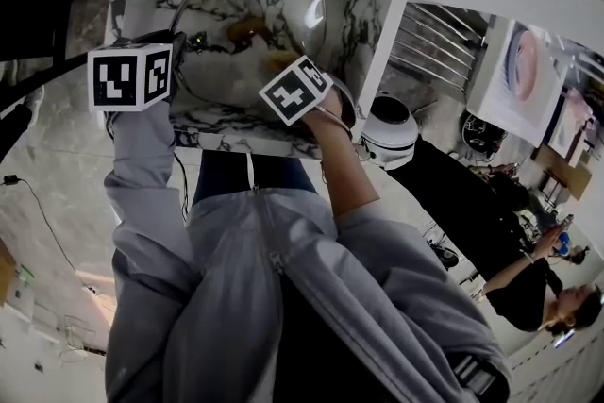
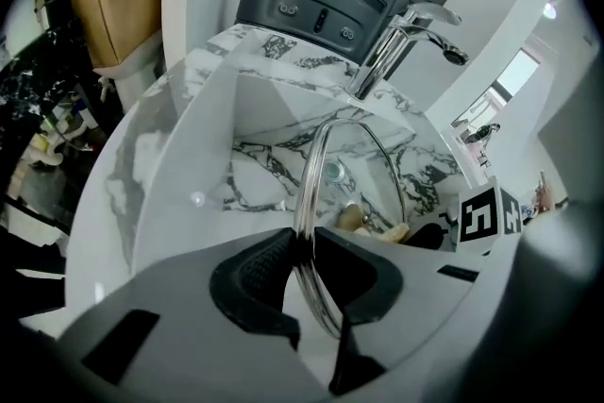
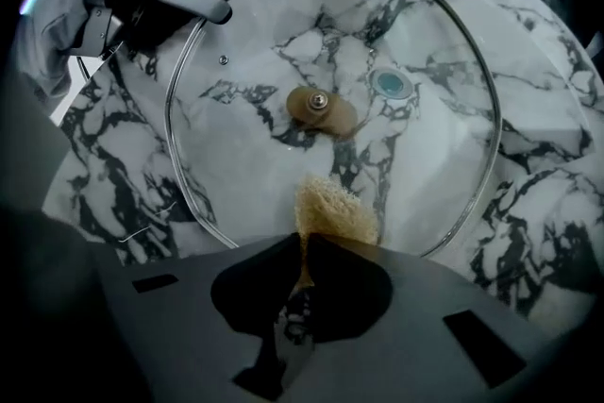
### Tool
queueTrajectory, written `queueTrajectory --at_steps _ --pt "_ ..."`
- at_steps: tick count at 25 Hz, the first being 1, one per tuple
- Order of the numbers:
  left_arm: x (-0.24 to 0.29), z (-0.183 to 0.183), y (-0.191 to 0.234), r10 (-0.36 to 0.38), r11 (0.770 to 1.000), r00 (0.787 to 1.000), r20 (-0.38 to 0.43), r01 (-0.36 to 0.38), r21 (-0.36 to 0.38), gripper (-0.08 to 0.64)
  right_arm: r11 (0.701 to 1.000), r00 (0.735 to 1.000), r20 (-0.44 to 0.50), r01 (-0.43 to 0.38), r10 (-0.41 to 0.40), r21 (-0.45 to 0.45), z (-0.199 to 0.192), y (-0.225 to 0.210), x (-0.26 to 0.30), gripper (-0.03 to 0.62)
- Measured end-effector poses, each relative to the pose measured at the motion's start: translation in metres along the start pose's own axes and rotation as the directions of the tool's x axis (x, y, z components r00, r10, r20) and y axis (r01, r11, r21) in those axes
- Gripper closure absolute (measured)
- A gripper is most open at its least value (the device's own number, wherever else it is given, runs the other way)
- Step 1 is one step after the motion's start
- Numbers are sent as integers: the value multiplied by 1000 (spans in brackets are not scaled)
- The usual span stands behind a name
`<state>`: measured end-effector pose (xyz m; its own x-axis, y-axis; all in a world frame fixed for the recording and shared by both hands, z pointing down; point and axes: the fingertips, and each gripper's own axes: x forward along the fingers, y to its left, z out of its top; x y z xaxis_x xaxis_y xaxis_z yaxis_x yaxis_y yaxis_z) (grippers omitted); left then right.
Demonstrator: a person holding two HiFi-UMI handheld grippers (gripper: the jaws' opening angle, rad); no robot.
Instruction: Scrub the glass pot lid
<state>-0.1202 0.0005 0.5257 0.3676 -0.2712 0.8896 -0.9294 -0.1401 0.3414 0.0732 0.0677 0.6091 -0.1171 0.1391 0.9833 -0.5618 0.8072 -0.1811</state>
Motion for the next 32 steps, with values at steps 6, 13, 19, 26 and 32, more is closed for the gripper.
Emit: queueTrajectory --at_steps 6,13,19,26,32 --pt "-3 0 -1 10 1000 1000 -7 -10 -4 476 990 991 -12 -135 135 46 -5 17 -8 551" --pt "-5 4 -1 15 1000 1000 -8 -15 -1 476 928 843 402 272 -358 256 79 -89 -90 551" --pt "-9 7 2 32 999 999 4 -32 2 477 917 838 386 302 -385 261 100 -118 -74 551" --pt "-9 13 0 22 1000 1000 20 -22 1 480 913 864 334 284 -376 293 88 -120 -53 551" --pt "-11 21 -2 31 999 999 39 -31 8 482 914 907 262 239 -331 327 60 -107 -33 551"
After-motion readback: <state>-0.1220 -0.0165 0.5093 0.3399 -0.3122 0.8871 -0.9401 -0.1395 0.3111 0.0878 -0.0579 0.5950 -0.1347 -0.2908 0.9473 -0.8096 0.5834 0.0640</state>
